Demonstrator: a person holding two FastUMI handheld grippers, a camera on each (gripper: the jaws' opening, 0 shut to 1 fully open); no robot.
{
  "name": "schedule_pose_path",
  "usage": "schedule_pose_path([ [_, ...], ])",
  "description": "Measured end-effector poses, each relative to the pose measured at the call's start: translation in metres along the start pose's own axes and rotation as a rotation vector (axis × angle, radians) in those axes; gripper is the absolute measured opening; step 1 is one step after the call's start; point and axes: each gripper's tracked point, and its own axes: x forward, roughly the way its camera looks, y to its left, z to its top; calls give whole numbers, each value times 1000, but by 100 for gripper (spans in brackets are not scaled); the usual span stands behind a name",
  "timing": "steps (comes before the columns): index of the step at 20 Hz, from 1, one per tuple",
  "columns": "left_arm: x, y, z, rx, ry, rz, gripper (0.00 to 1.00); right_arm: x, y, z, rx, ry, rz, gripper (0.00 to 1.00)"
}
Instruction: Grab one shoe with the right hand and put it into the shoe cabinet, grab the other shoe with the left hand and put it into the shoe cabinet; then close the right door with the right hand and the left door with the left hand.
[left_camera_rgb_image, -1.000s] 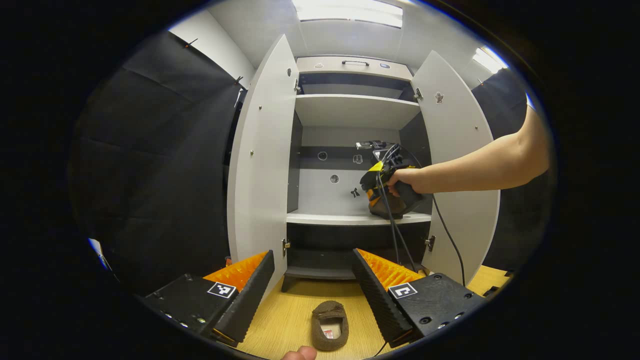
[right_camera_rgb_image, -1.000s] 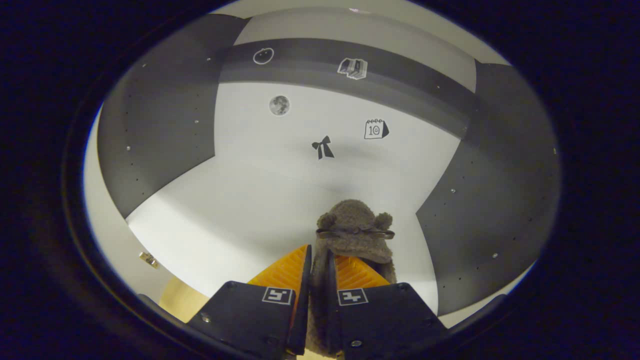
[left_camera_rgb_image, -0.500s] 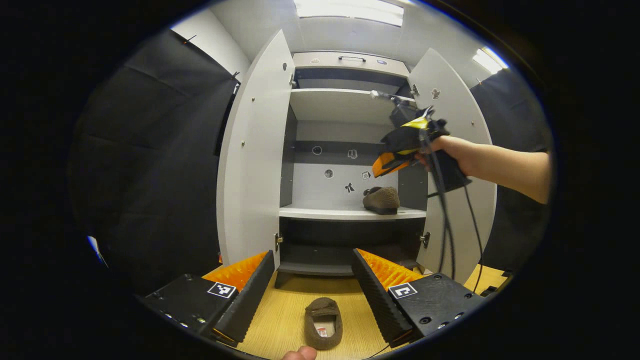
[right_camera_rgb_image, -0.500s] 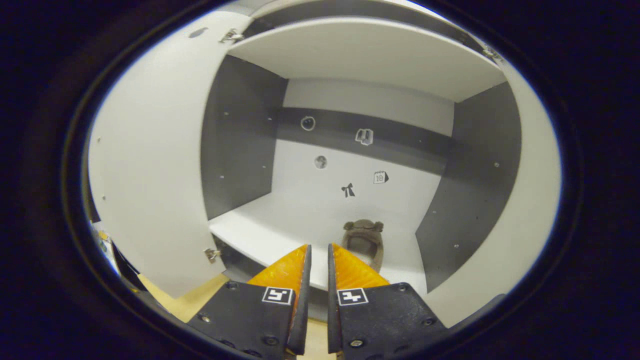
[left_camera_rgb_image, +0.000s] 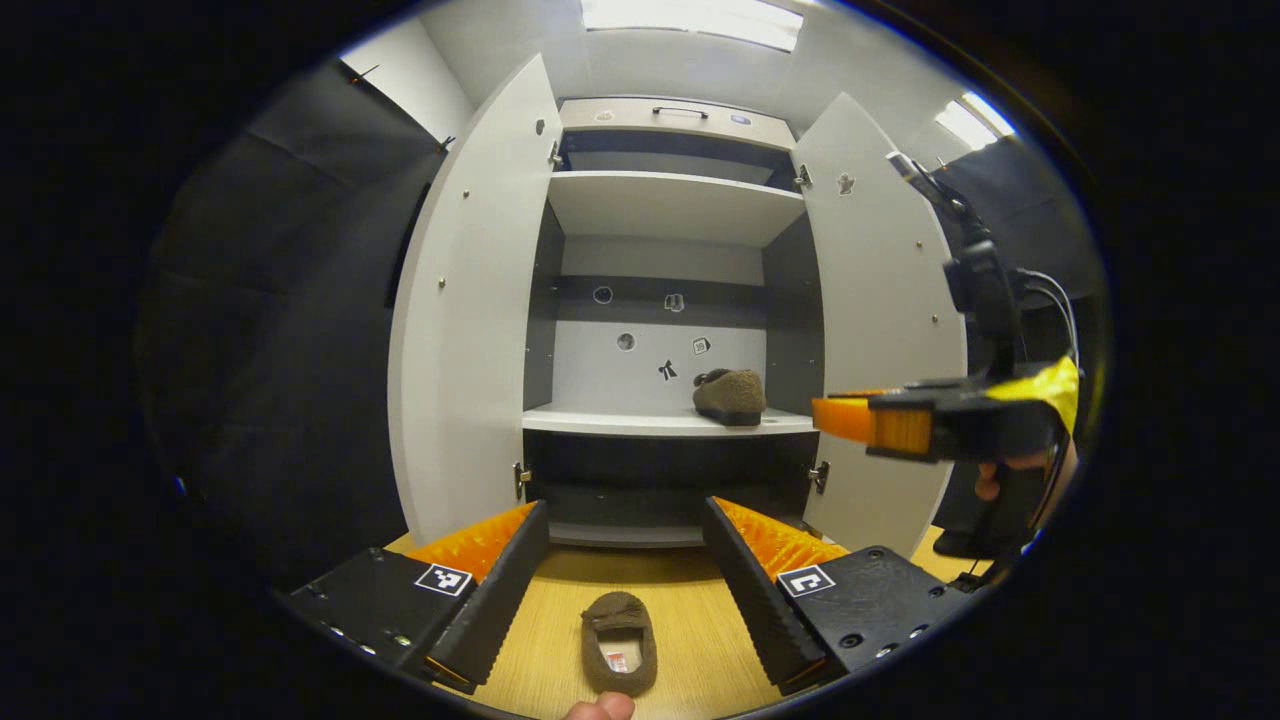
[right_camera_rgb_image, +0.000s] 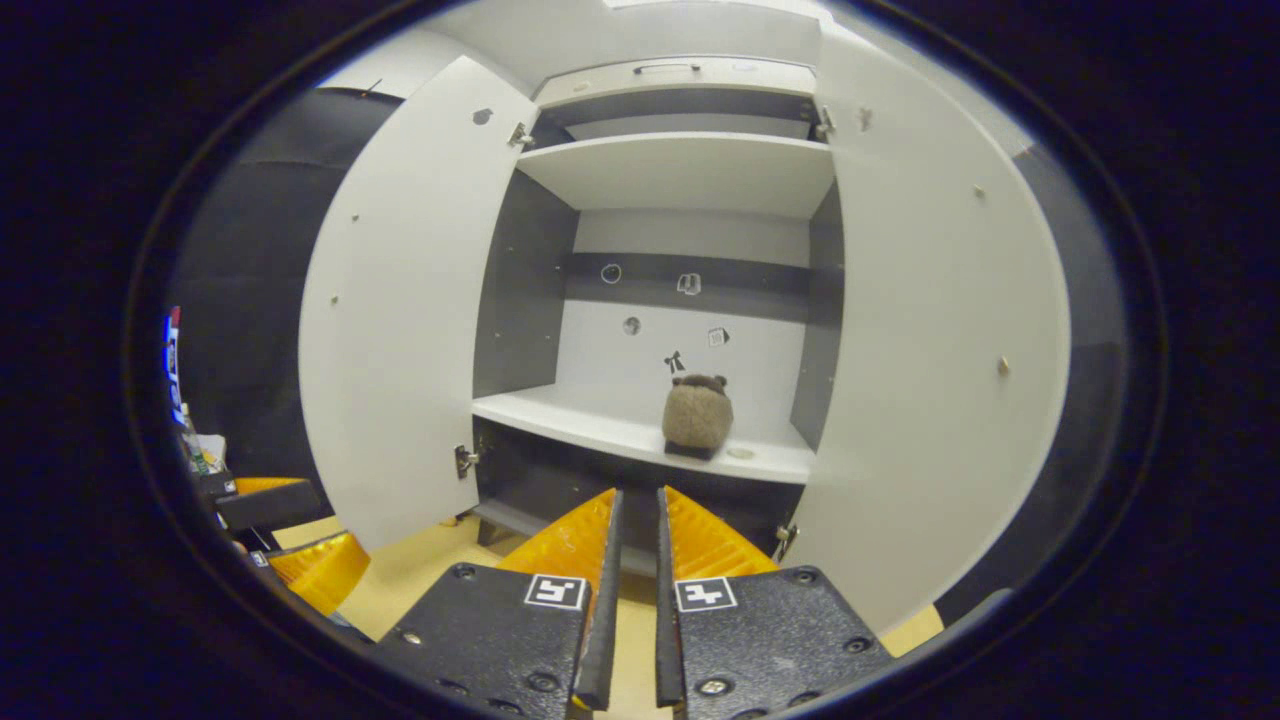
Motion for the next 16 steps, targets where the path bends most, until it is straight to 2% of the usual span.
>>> schedule_pose_path([
  [2, -1, -7, -2, 8, 3, -16, 95, -18, -4, -24, 55, -8, -16, 19],
  [4, -1, -16, -6, 2, 18, -36, 95, -32, -19, -42, 67, -25, -76, 20],
  [5, -2, -19, -9, -2, 26, -43, 95, -37, -27, -51, 57, -29, -105, 28],
  [8, -4, -28, -15, -11, 51, -60, 95, -48, -36, -79, 46, 2, -144, 35],
  [9, -4, -30, -16, -10, 56, -64, 95, -52, -39, -86, 50, 15, -154, 54],
  [11, -4, -33, -16, -2, 59, -67, 95, -57, -38, -96, 72, 30, -155, 76],
  [12, -3, -33, -16, 2, 61, -66, 95, -59, -39, -99, 80, 35, -155, 79],
  [14, -3, -36, -17, 4, 65, -67, 95, -62, -41, -97, 88, 30, -155, 78],
  [16, -3, -37, -19, 4, 71, -67, 95, -65, -44, -91, 84, 12, -161, 85],
])
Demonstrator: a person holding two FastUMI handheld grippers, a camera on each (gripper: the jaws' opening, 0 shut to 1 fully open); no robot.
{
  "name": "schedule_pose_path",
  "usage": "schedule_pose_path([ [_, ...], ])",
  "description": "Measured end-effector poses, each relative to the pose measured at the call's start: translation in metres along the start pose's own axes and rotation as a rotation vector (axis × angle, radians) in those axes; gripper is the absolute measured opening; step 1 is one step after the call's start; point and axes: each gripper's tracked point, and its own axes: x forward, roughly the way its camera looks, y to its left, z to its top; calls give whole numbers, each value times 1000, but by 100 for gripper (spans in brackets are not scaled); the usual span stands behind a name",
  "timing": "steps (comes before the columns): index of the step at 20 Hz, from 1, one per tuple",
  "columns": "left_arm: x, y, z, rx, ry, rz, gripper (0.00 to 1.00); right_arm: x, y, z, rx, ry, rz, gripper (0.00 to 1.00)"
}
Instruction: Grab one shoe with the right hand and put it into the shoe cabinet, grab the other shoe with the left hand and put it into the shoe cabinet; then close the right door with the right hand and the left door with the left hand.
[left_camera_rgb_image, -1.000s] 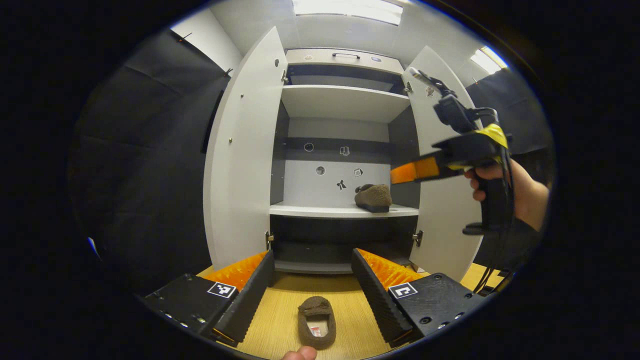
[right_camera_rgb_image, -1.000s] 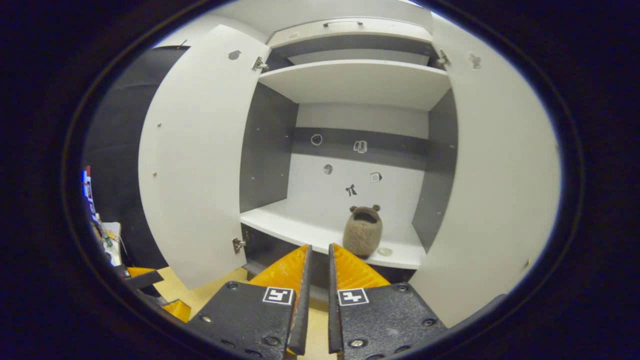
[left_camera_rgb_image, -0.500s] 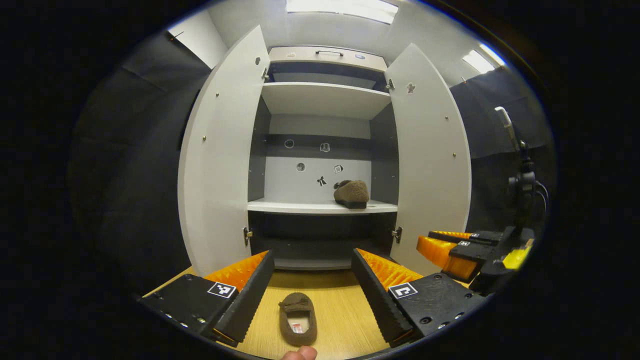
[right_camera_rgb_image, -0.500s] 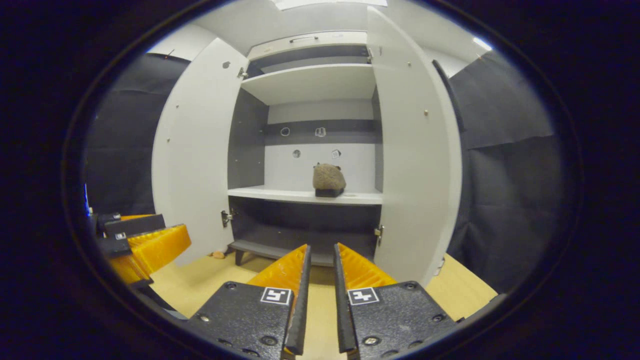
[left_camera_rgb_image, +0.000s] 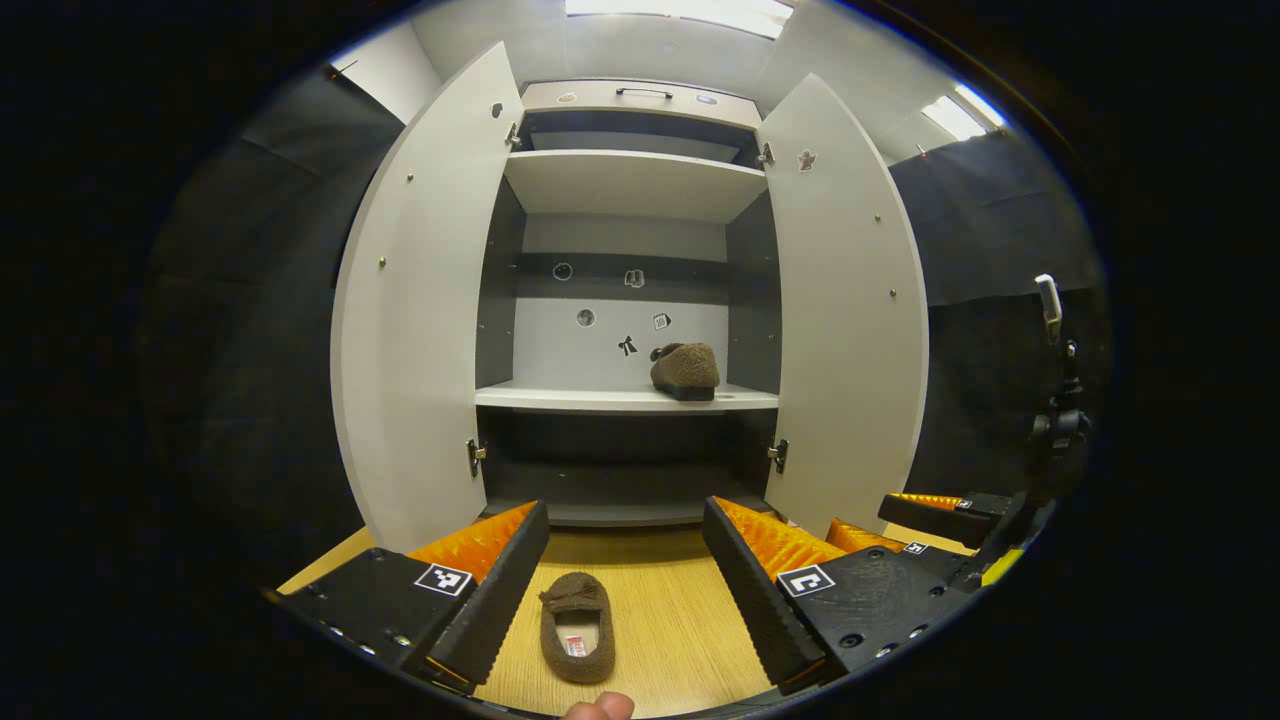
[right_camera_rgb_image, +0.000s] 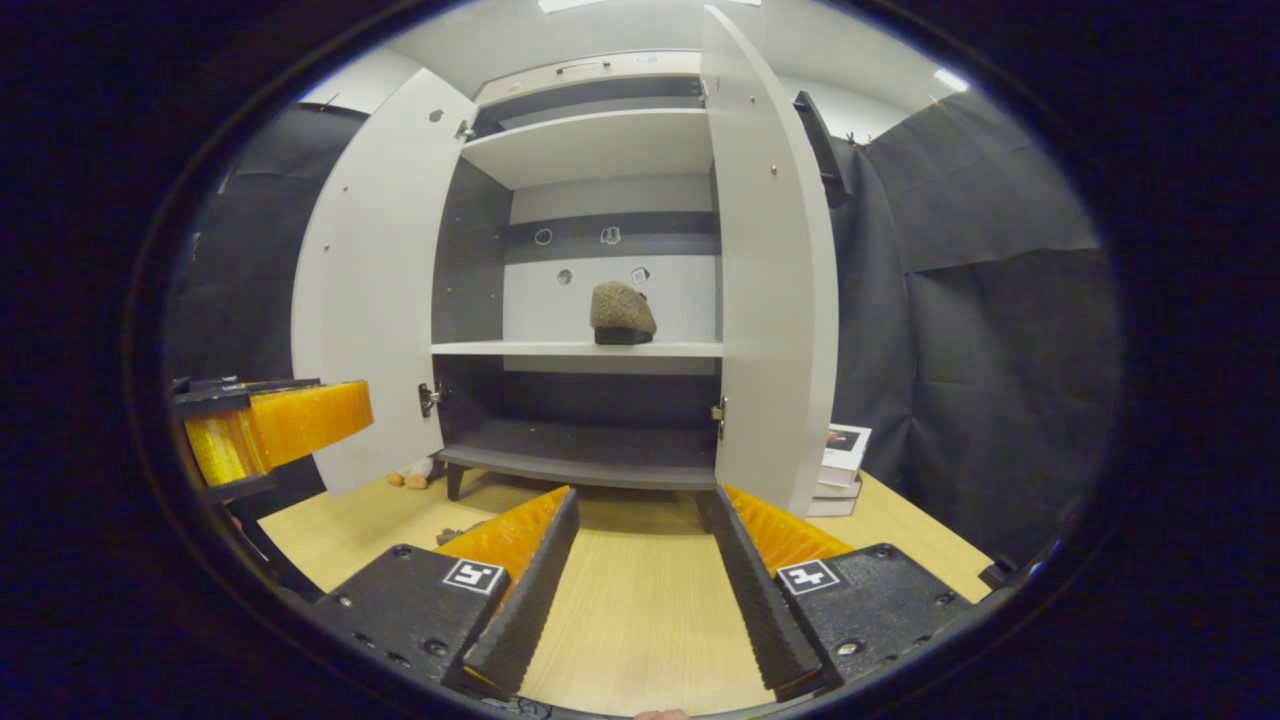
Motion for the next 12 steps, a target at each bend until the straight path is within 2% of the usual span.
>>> schedule_pose_path([
  [3, 0, 0, -2, -1, 10, 8, 95, -4, 0, 10, 5, -25, 10, 90],
  [5, 1, 2, -4, 3, 17, 17, 95, -6, -1, 16, 9, -37, 14, 100],
  [6, 4, 7, -6, -2, 26, 30, 95, -6, 0, 17, 7, -41, 17, 100],
  [7, 8, 7, -21, -31, 83, 24, 95, -6, 0, 18, 4, -42, 22, 100],
  [9, 16, 9, -69, -121, 275, 13, 95, -8, 4, 19, 10, -37, 42, 100],
  [12, 20, 37, -125, -191, 438, 83, 96, -11, 4, 16, 16, -25, 54, 100],
])
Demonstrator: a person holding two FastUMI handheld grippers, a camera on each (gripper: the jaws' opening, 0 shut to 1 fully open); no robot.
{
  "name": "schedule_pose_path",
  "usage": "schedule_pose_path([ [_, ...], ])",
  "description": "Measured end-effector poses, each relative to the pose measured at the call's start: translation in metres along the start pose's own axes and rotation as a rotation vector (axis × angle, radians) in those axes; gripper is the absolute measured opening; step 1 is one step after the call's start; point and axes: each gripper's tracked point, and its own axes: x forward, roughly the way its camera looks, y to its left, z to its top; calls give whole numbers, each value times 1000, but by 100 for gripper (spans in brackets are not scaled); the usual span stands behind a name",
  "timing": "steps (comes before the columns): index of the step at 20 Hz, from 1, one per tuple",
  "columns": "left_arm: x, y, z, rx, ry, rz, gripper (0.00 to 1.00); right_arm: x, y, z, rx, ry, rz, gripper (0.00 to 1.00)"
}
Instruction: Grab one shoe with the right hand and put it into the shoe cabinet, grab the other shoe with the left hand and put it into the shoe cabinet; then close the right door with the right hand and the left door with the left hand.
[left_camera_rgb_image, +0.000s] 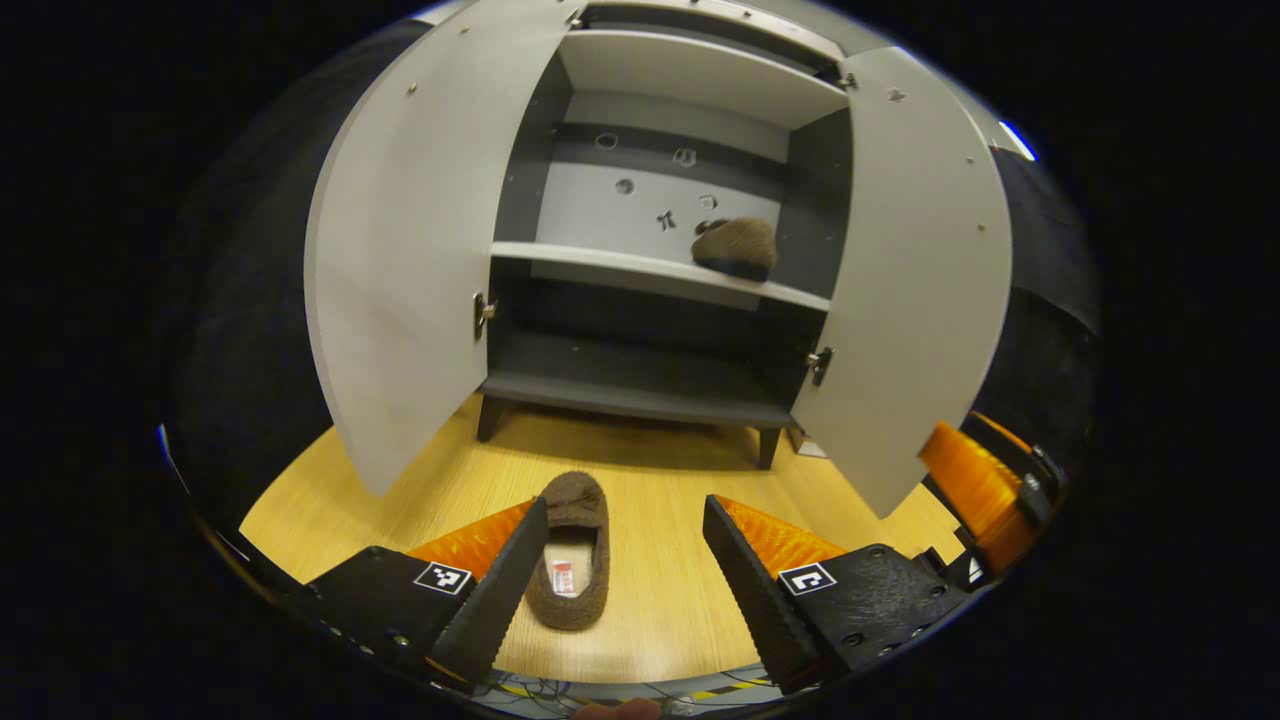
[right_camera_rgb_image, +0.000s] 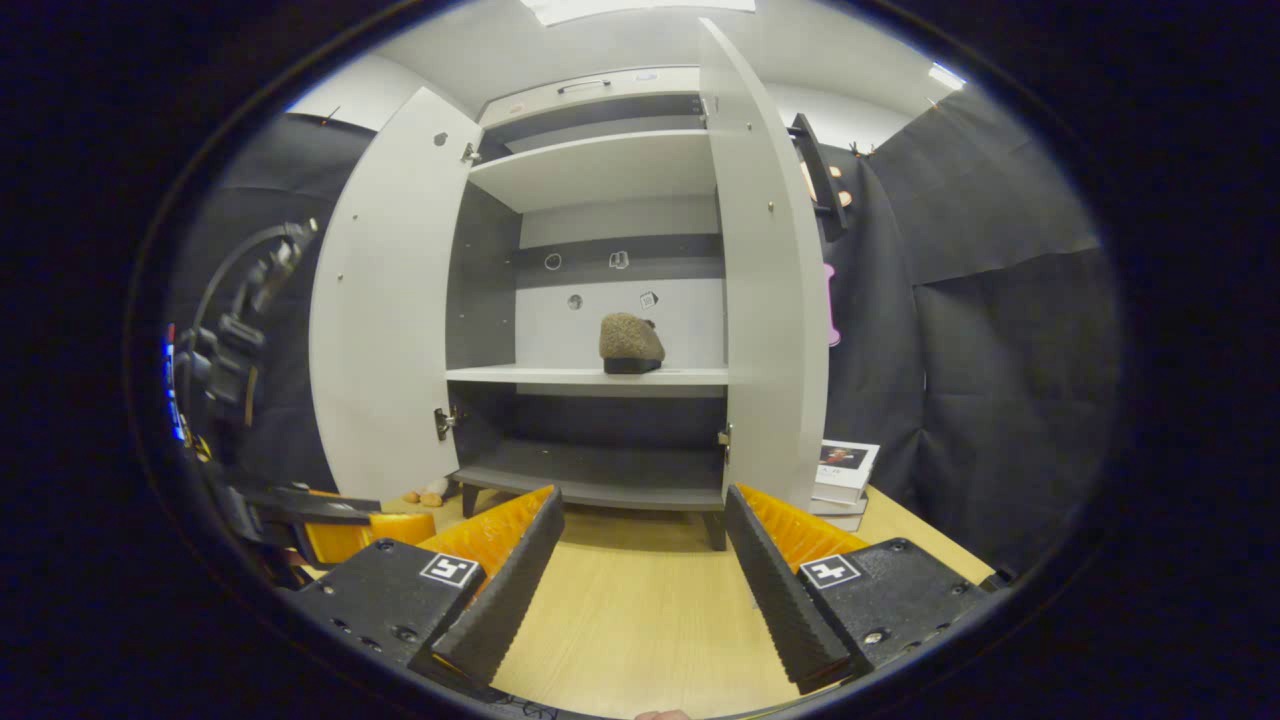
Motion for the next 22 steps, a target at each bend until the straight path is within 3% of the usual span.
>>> schedule_pose_path([
  [7, 42, 62, -74, 30, 209, 112, 95, -8, 1, -11, -12, 51, 4, 100],
  [13, 56, 75, -99, -31, 213, 79, 92, -8, 1, -14, -48, 79, -7, 100],
  [14, 65, 72, -98, -53, 194, 77, 87, -8, 0, -15, -52, 85, -10, 100],
  [15, 72, 70, -97, -62, 182, 76, 72, -7, -1, -15, -55, 89, -15, 100],
  [16, 80, 71, -95, -71, 180, 76, 64, -6, -3, -16, -59, 93, -21, 100],
  [17, 84, 66, -94, -80, 169, 65, 44, -5, -4, -17, -64, 98, -26, 100],
  [18, 86, 66, -94, -74, 156, 77, 40, -4, -6, -18, -68, 103, -32, 100],
  [19, 87, 66, -93, -56, 144, 86, 24, -4, -7, -18, -69, 105, -34, 100],
  [20, 86, 71, -90, -33, 121, 118, 24, -2, -8, -18, -67, 107, -38, 100],
  [21, 86, 70, -89, -25, 106, 133, 9, 0, -8, -18, -65, 108, -38, 100],
  [22, 87, 72, -87, -18, 89, 155, 5, 2, -8, -20, -62, 111, -36, 100],
])
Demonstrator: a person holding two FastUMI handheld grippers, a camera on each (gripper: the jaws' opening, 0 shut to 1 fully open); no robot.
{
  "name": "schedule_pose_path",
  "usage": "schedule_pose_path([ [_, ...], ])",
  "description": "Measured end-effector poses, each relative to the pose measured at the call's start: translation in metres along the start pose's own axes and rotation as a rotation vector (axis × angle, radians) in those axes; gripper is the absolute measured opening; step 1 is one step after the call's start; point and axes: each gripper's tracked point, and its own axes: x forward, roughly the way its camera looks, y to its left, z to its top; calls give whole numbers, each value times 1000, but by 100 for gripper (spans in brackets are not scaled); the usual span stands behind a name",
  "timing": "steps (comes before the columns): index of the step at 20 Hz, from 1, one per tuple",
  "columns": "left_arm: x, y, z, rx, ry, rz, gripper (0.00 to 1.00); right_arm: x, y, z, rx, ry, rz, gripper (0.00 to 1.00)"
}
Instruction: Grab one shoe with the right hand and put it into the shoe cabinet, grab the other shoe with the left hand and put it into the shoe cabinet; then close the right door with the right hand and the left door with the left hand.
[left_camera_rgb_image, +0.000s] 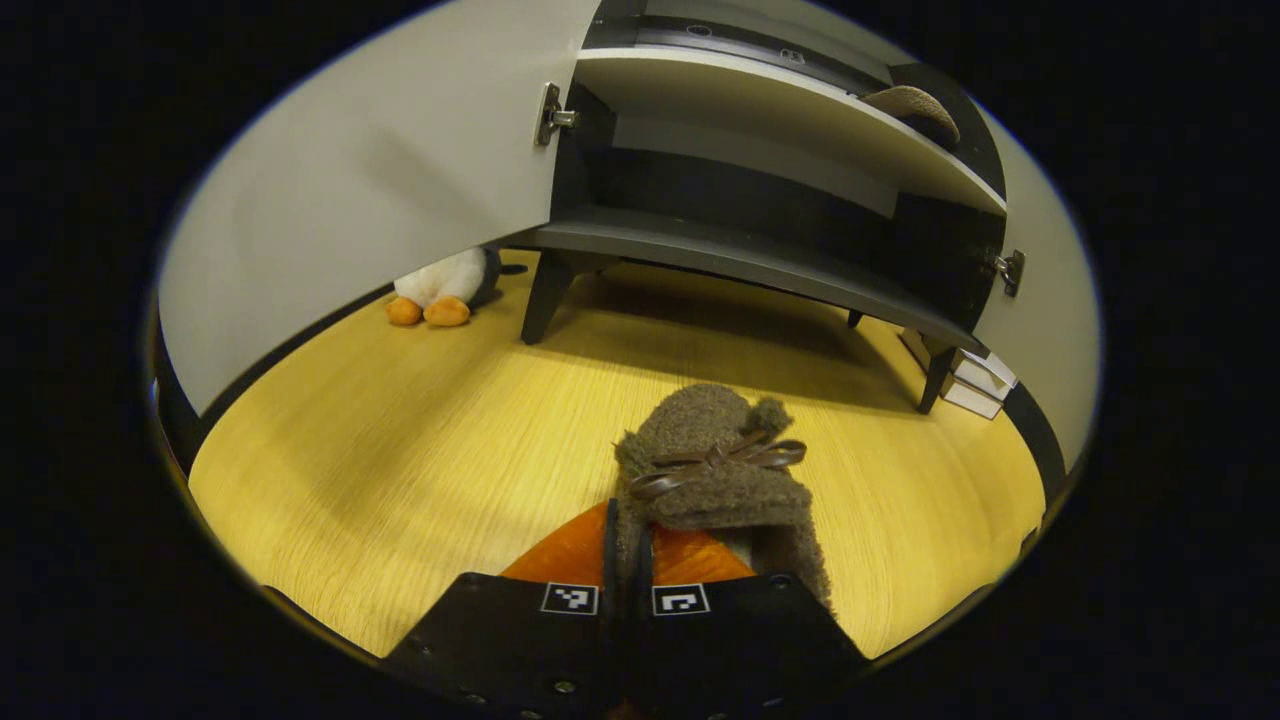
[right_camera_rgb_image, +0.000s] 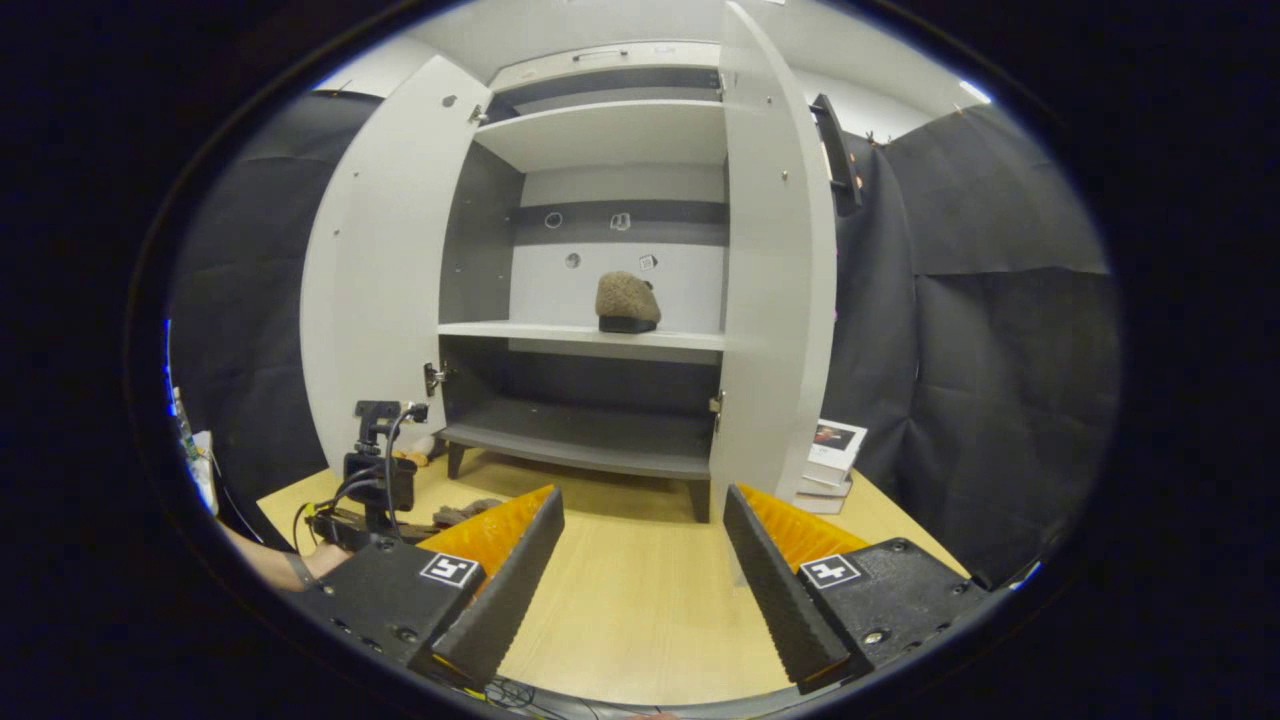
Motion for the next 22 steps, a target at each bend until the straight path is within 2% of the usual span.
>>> schedule_pose_path([
  [2, -14, -10, 10, 2, -36, -20, 3, 5, 1, -1, 3, 4, 6, 100],
  [4, -44, -26, 41, 33, -110, -56, 3, 9, 3, -1, 3, 7, 14, 100],
  [7, -92, -49, 117, 56, -252, -89, 3, 15, 8, -3, 8, 12, 34, 100],
  [8, -104, -57, 142, 39, -292, -110, 0, 17, 11, -3, 12, 12, 42, 100],
  [11, -144, -86, 231, -17, -413, -186, 3, 18, 13, -1, 14, 2, 53, 100],
  [13, -152, -103, 289, -54, -469, -235, 3, 16, 12, 1, 17, -6, 51, 100],
  [15, -141, -115, 341, -74, -484, -252, 2, 15, 9, 3, 23, -15, 46, 100],
  [17, -117, -119, 384, -46, -479, -217, 2, 12, 6, 4, 35, -21, 38, 100],
  [19, -78, -122, 417, -46, -420, -190, 3, 8, 4, 6, 47, -27, 33, 100],
  [22, -18, -129, 440, -34, -305, -135, 3, 3, 1, 9, 45, -38, 19, 100],
])
